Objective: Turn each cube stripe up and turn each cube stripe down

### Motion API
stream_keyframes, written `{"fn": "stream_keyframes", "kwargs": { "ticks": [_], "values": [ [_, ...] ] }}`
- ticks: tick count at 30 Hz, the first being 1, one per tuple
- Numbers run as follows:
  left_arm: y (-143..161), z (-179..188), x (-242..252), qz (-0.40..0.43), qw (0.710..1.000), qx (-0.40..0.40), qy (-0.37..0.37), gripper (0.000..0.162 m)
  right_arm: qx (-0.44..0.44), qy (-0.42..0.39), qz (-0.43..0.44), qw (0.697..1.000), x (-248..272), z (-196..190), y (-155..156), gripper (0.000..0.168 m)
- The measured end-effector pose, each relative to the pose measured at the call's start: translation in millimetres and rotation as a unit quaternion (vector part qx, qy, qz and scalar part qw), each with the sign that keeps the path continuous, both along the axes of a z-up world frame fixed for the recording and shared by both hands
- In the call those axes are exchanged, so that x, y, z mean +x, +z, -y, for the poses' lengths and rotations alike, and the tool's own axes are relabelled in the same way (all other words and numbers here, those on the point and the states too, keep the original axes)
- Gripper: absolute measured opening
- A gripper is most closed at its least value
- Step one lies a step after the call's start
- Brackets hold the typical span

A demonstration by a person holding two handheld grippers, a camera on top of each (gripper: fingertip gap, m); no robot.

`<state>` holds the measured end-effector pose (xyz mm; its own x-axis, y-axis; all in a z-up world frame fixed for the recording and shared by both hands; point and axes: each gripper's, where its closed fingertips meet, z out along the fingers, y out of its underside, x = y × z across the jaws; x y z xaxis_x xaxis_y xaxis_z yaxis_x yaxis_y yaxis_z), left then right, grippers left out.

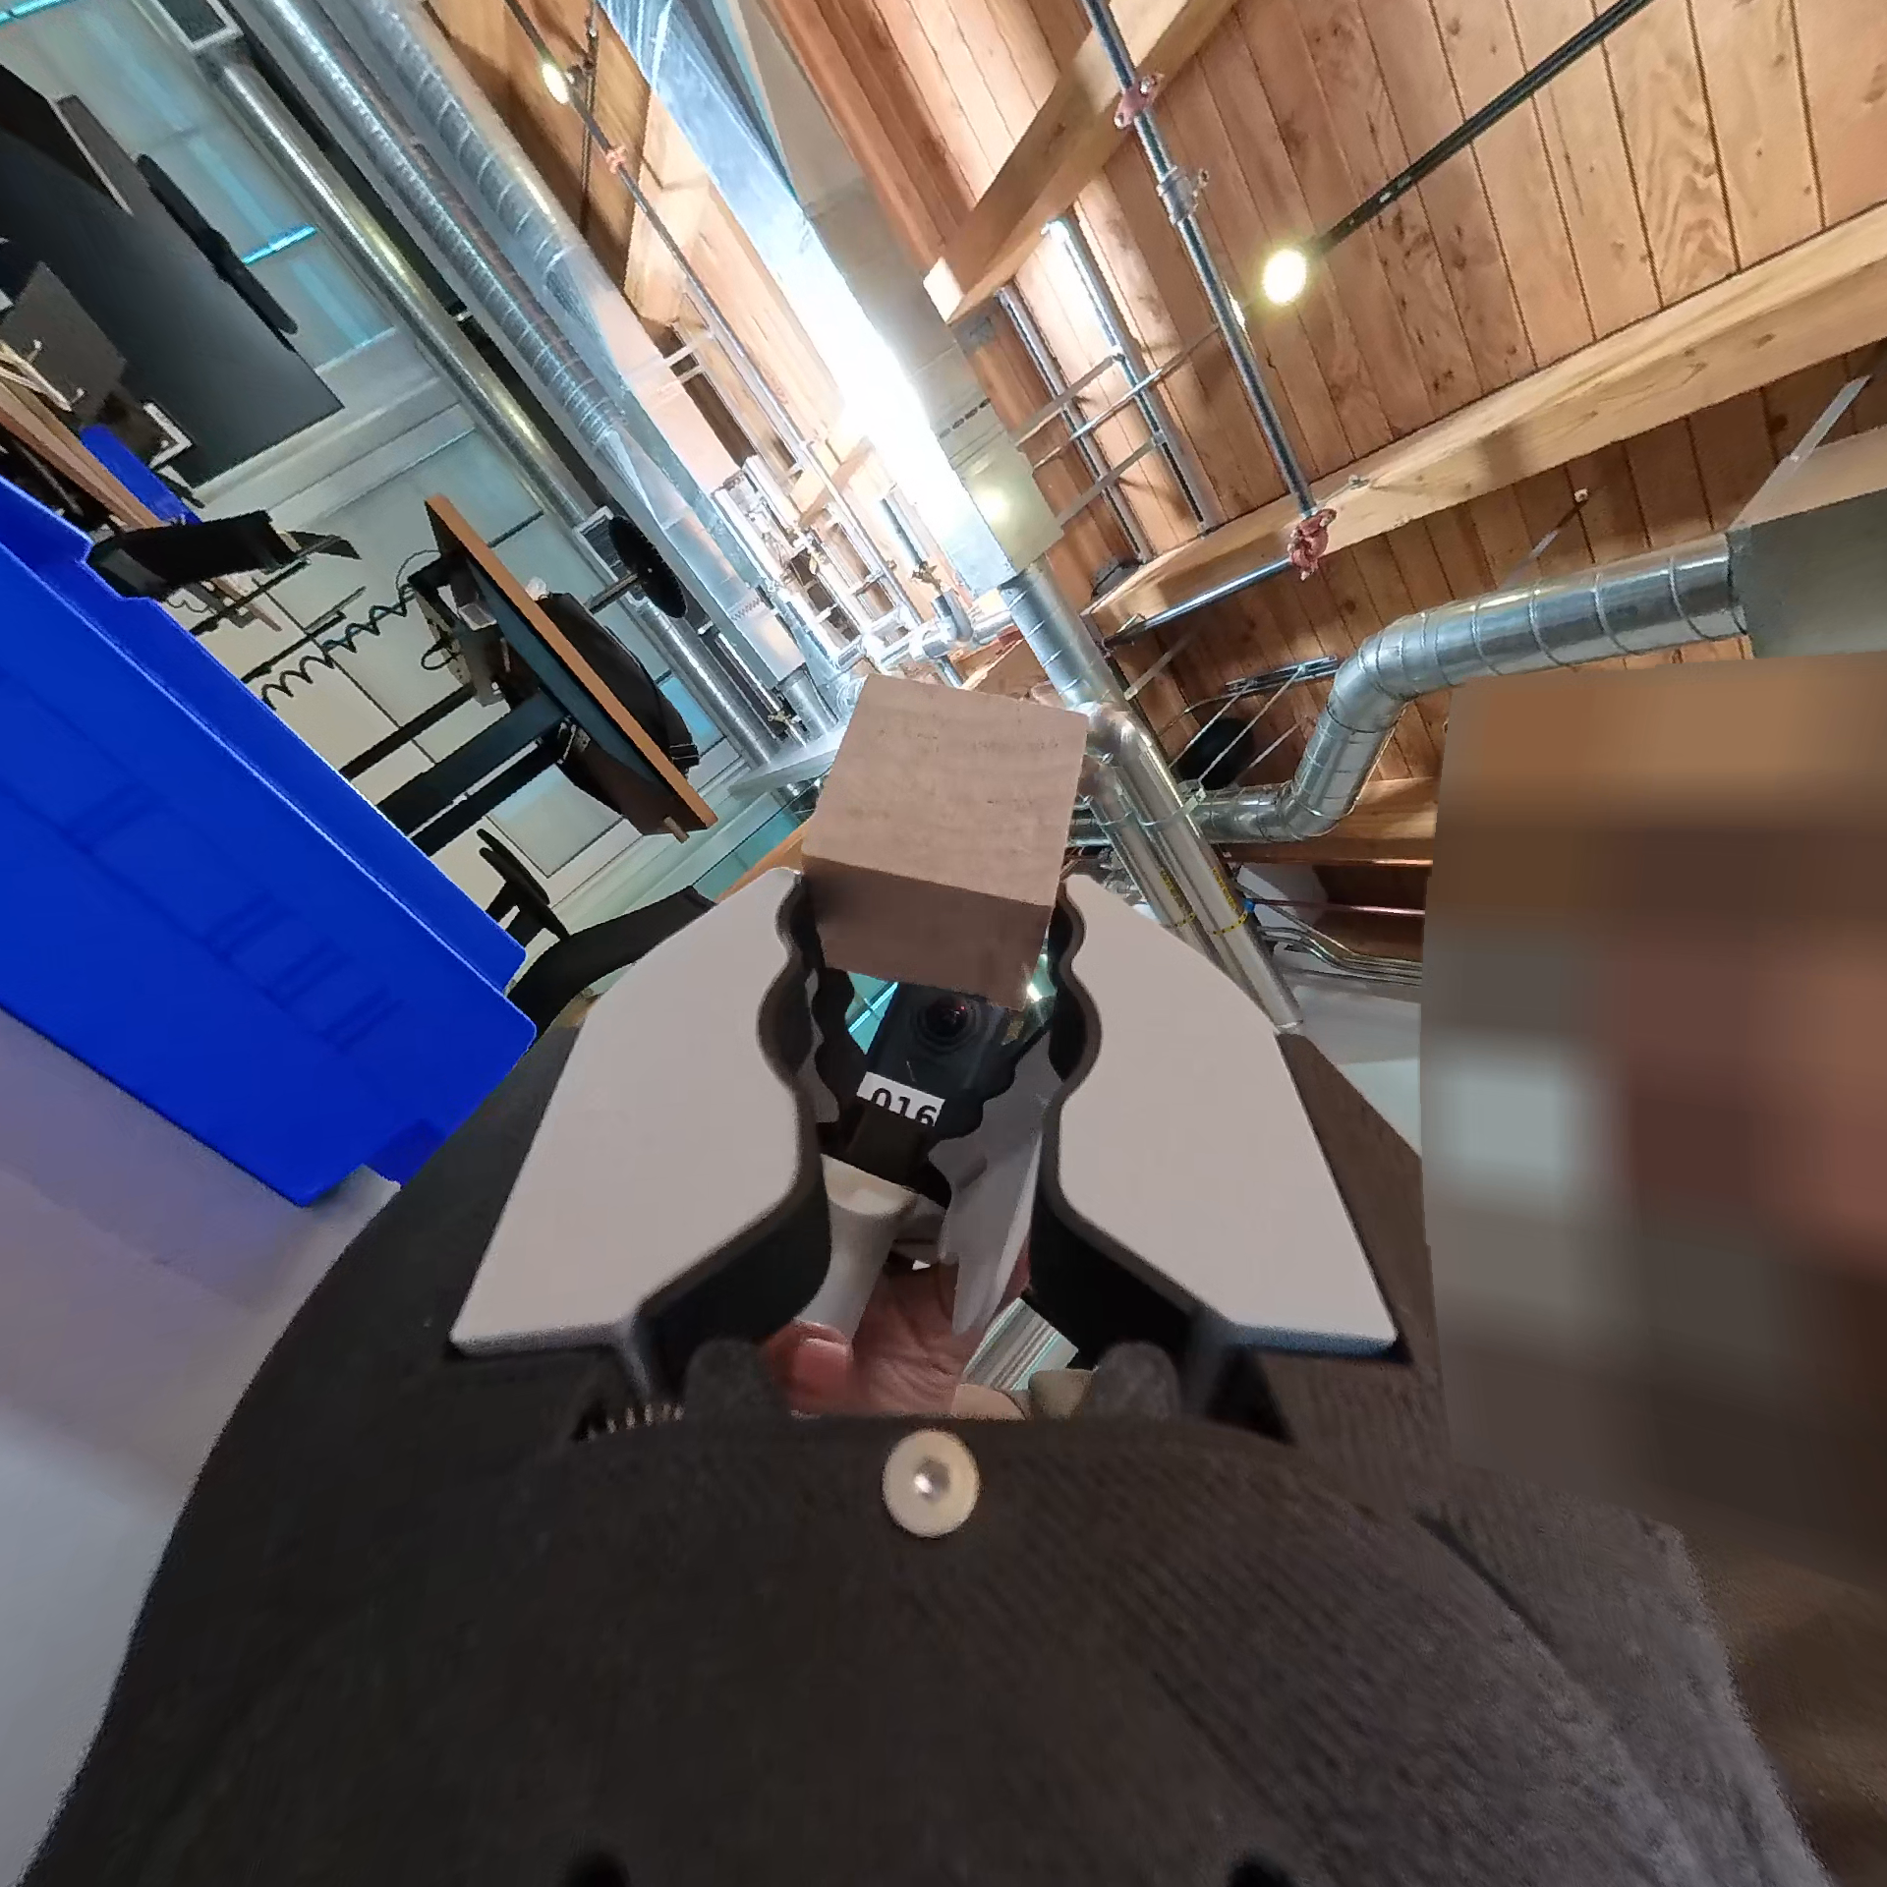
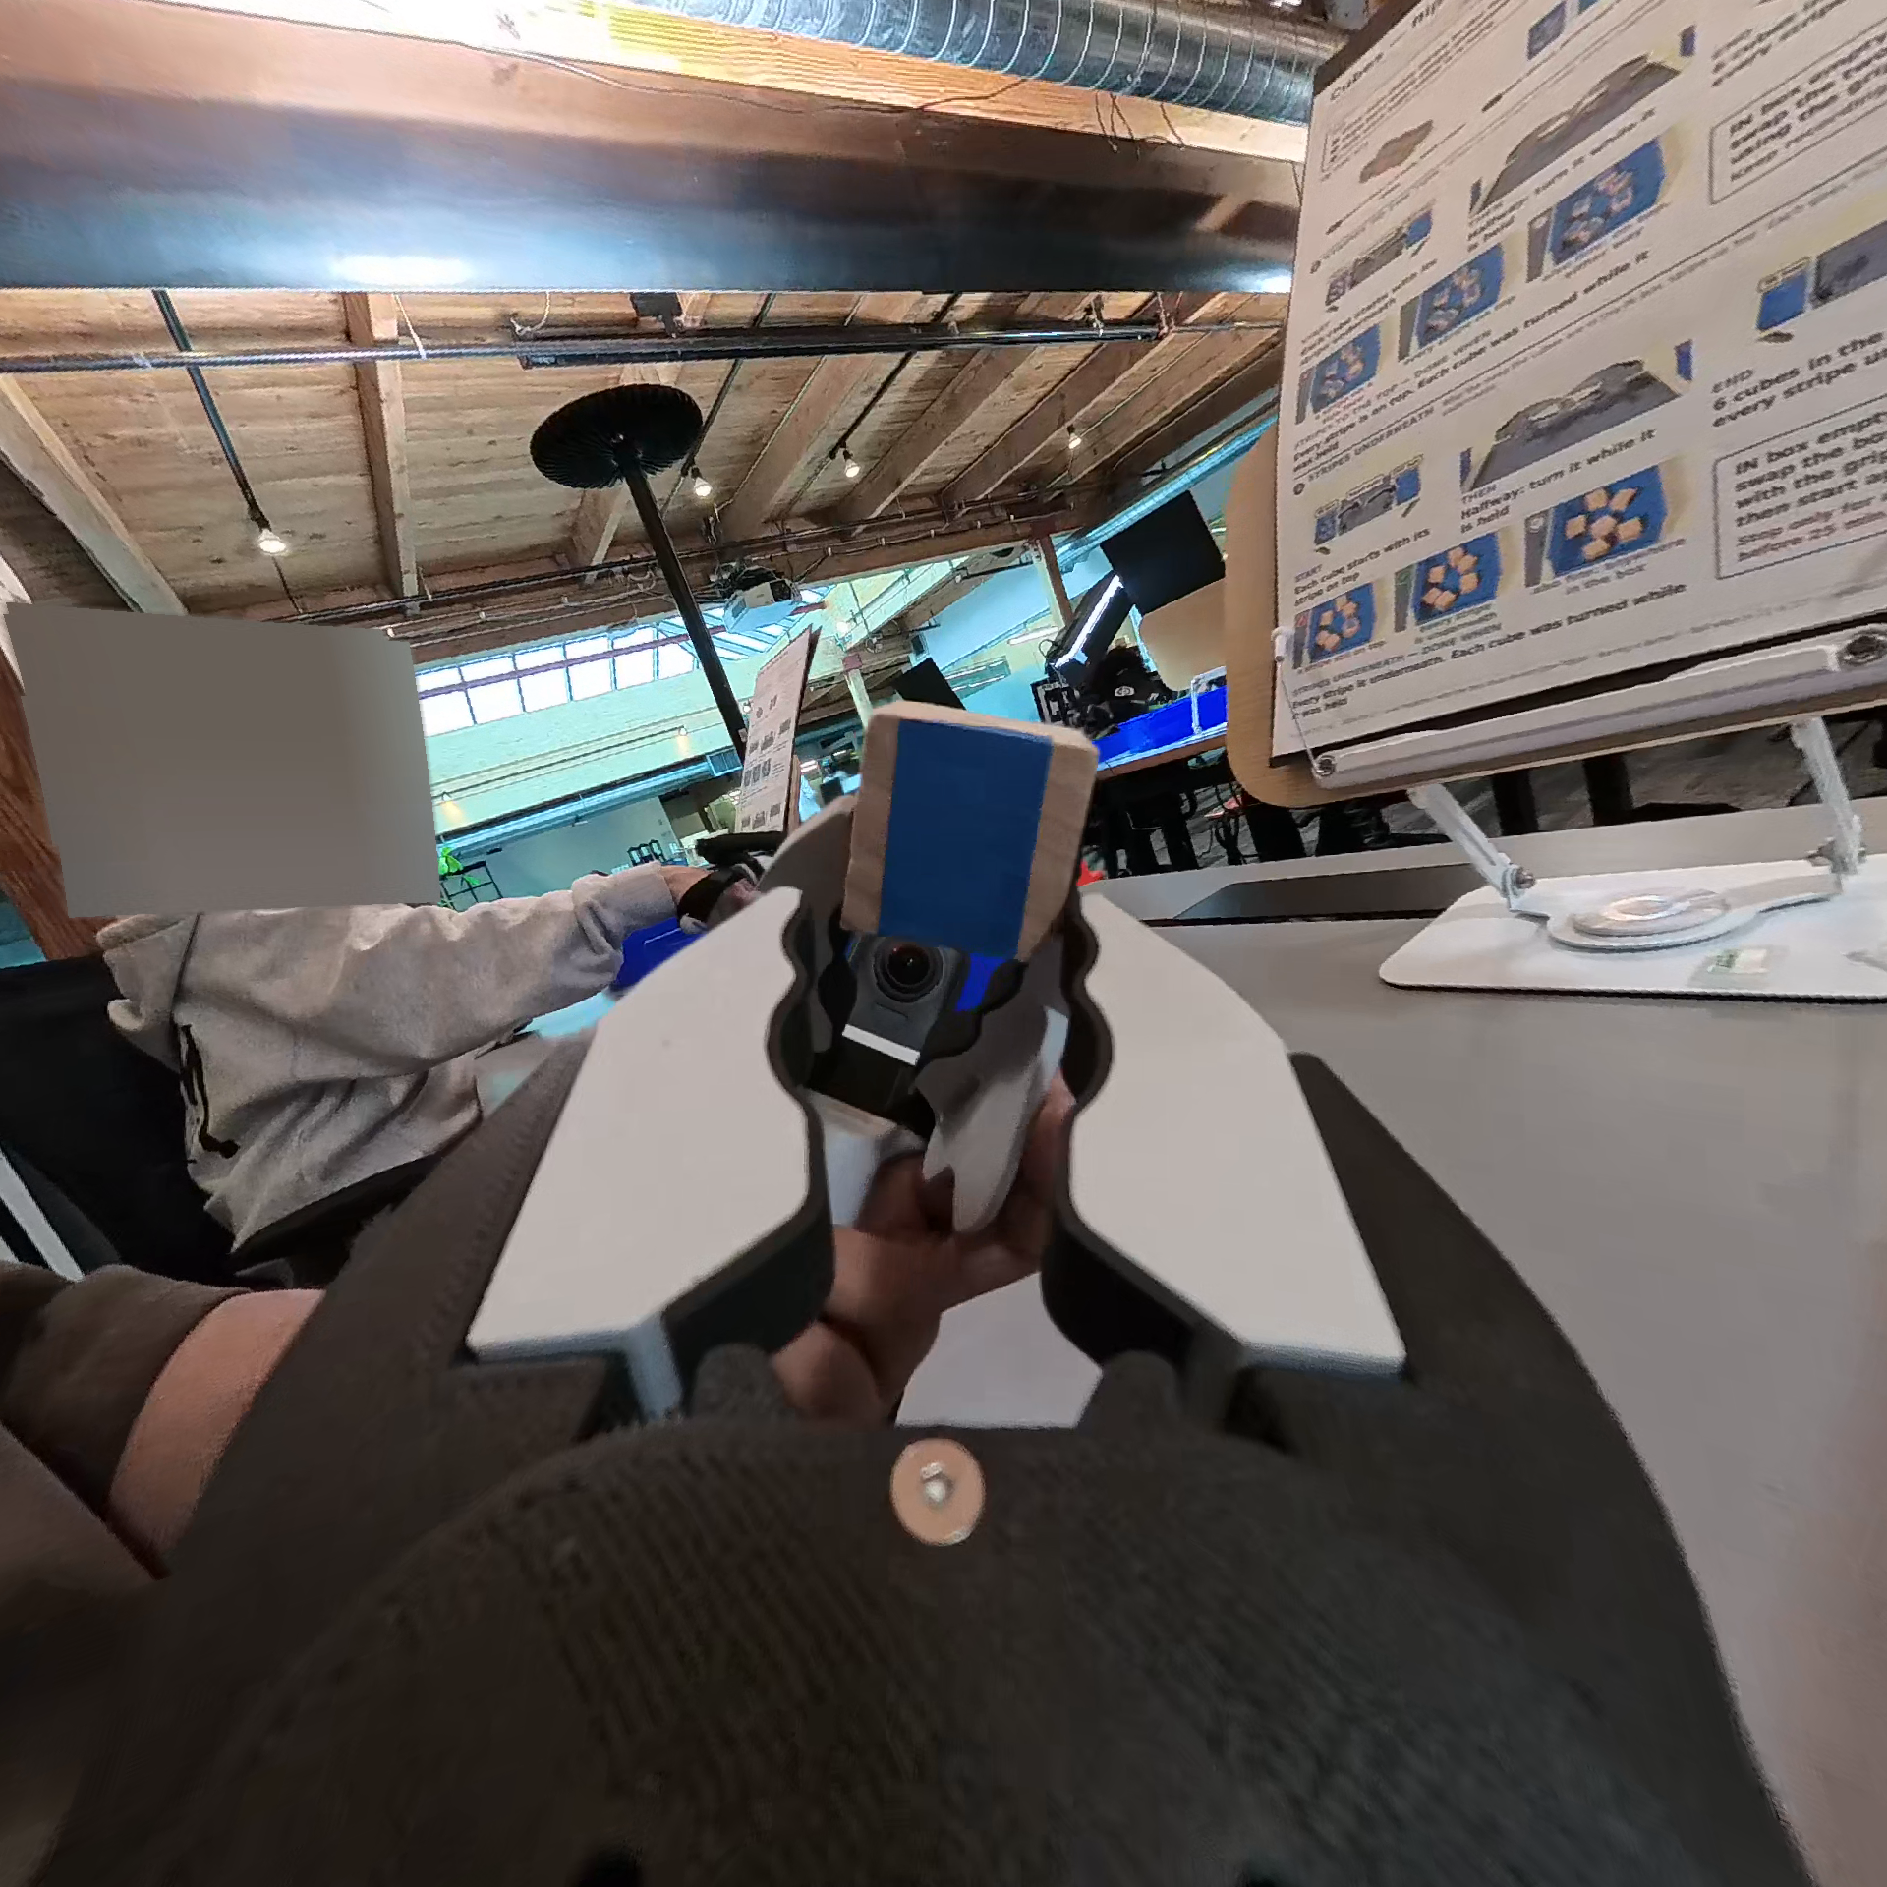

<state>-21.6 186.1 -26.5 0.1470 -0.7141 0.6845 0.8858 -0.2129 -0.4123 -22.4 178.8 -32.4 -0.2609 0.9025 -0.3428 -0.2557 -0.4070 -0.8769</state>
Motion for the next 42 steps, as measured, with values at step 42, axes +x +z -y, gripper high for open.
{"fn": "stream_keyframes", "kwargs": {
  "ticks": [42],
  "values": [
    [-3.0, 1.4, 2.3, -0.011, 1.000, 0.014, 0.000, 0.044, -0.081, -0.016, 0.009, 0.997, -2.7, -4.8, -2.5, 0.040]
  ]
}}
